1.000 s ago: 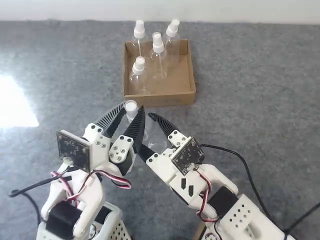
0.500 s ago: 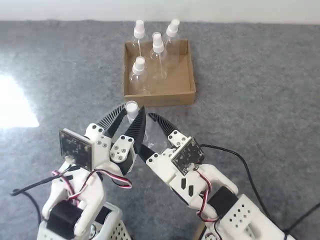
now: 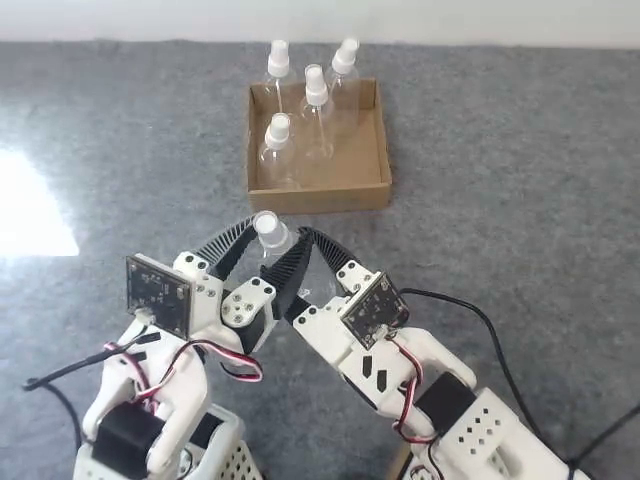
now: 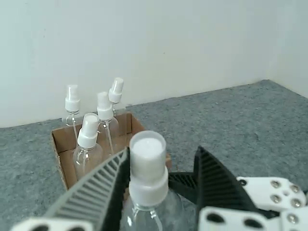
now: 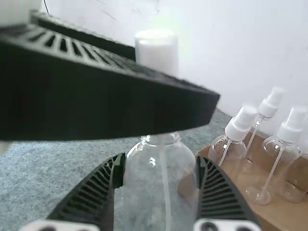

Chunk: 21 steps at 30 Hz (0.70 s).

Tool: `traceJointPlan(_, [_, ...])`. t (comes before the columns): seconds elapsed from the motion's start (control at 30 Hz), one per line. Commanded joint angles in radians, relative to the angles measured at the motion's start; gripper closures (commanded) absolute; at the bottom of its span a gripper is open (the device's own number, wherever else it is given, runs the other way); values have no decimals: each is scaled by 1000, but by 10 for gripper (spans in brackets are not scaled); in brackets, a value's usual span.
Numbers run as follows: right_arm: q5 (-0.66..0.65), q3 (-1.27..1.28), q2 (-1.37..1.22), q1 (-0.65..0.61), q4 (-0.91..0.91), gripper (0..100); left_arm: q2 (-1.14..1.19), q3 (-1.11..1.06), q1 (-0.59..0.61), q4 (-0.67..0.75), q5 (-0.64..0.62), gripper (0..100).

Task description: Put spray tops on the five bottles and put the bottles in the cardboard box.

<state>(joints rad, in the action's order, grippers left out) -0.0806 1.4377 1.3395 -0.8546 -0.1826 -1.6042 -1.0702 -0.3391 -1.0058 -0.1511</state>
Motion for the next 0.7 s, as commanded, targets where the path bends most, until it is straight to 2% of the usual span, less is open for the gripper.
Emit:
traceJointPlan(0.0, [-14, -38, 38, 8, 2, 905, -6, 27, -5, -29, -2, 790])
traceJointPlan(0.07, [-14, -38, 38, 8, 2, 905, -6, 59, 2, -54, 5, 789])
traceJointPlan(0.3, [-14, -37, 36, 10, 2, 905, -6, 205, 163, -121, -3, 788])
traceJointPlan(0.67, [-14, -37, 28, 12, 2, 905, -8, 231, 181, -153, -3, 791])
